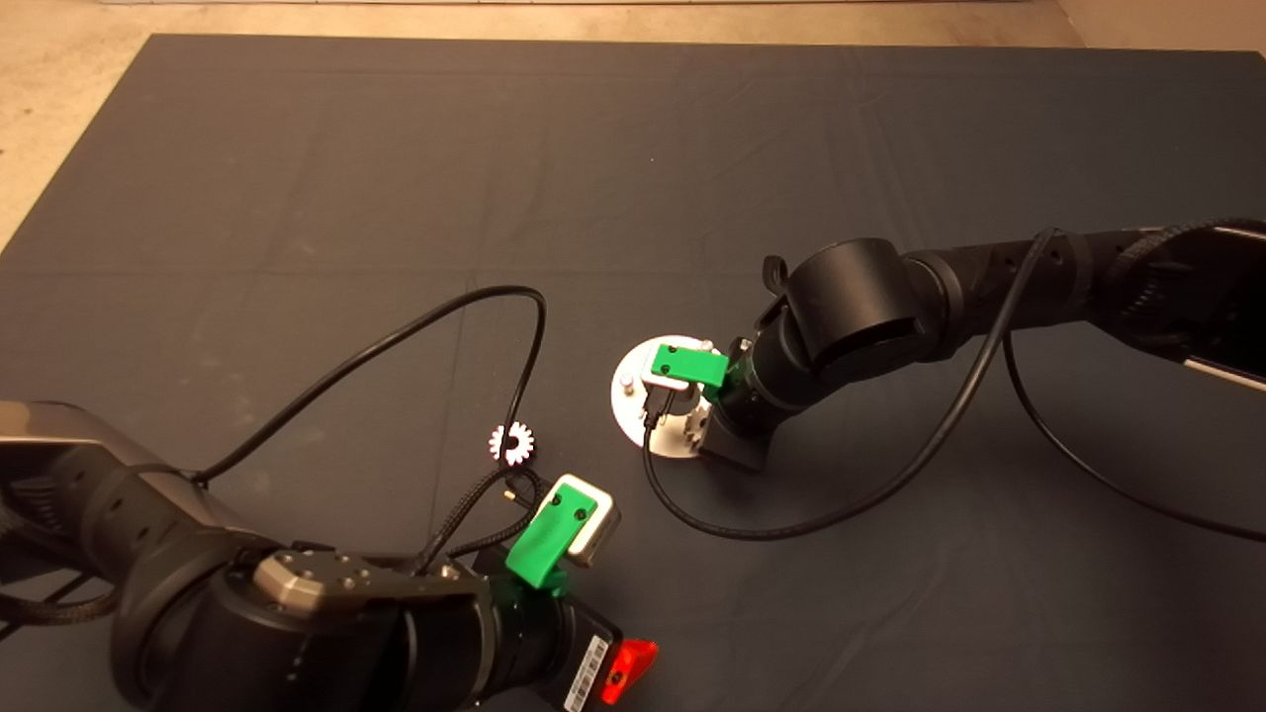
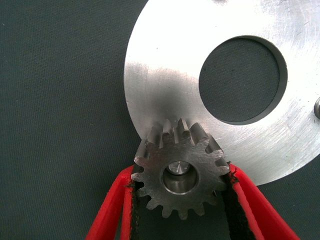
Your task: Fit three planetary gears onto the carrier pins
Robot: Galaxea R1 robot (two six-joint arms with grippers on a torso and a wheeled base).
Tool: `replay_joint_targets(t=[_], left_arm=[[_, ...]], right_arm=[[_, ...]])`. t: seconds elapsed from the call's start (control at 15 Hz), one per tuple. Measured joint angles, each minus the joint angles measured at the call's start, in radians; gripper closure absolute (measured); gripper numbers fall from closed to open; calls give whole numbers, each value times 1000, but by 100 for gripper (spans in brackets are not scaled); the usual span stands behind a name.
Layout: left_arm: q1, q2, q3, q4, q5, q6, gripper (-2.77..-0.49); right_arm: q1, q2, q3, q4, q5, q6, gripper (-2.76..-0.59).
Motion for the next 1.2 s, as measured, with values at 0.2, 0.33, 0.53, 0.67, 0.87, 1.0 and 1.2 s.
replay_joint_targets(t=[0.2,0.33,0.53,0.67,0.87,1.0,1.2], left_arm=[[0,0,0,0,0,0,-249],[0,0,0,0,0,0,-249],[0,0,0,0,0,0,-249],[0,0,0,0,0,0,-249],[0,0,0,0,0,0,-249],[0,0,0,0,0,0,-249],[0,0,0,0,0,0,-249]], right_arm=[[0,0,0,0,0,0,-96],[0,0,0,0,0,0,-101],[0,0,0,0,0,0,-110],[0,0,0,1,1,0,-120],[0,0,0,1,1,0,-140],[0,0,0,1,1,0,-155],[0,1,0,1,1,0,-174]])
